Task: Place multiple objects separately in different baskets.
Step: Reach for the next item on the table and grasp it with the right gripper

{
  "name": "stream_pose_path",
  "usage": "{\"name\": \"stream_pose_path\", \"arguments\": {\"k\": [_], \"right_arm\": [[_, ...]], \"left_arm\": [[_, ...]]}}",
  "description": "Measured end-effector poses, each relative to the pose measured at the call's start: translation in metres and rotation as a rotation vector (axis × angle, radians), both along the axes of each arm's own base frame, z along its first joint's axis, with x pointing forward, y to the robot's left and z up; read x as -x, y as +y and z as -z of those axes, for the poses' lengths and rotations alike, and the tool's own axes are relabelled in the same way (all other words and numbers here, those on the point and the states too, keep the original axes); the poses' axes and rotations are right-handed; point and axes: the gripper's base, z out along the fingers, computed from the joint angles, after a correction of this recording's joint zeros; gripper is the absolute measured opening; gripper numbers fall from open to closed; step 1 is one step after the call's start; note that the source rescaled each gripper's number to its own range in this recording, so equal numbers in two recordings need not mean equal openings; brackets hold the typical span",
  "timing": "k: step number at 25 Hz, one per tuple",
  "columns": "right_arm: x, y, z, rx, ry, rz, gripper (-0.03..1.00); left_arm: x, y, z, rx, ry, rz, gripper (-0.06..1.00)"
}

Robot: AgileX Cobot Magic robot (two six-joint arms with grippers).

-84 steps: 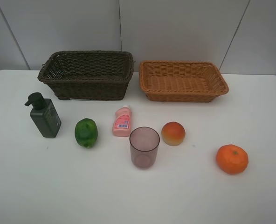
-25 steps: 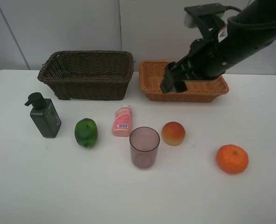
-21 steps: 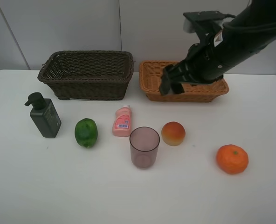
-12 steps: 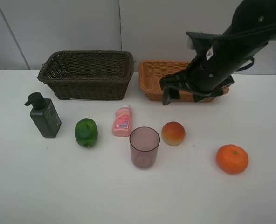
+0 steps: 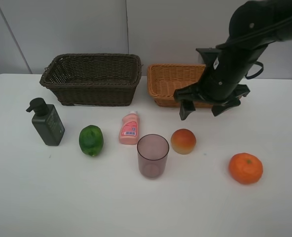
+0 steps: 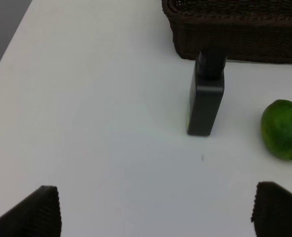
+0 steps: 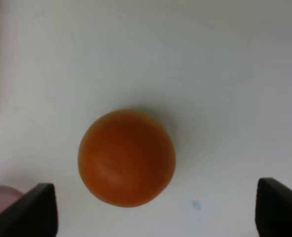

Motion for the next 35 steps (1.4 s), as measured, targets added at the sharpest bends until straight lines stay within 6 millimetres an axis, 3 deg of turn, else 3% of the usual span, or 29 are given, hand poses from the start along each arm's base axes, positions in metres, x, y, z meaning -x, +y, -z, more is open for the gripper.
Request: {"name": "stream_pose_path", "arguments": {"k": [8,12,16,27,35], "right_arm": [[-0.019,0.014,0.023,0.026,0.074,0.061,0.64],[-0.023,0.015,0.03,0.039,0.09,0.063,0.8],[-0.025,0.016,0.033,0.043,0.079,0.065,0.88],[-0.029,0.018,0.032,0.007,0.028,0.118,0.91],[-0.032,0.019,0.05,0.029,0.064,0.119,0.91]], "left_arm": [[0.0,0.0,0.0,0.0,0.0,0.0,1.0],[0.0,0.0,0.0,0.0,0.0,0.0,1.0],[0.0,0.0,0.0,0.0,0.0,0.0,1.0],[0.0,0.0,0.0,0.0,0.0,0.0,1.0],[0.0,0.0,0.0,0.0,0.0,0.0,1.0]]}}
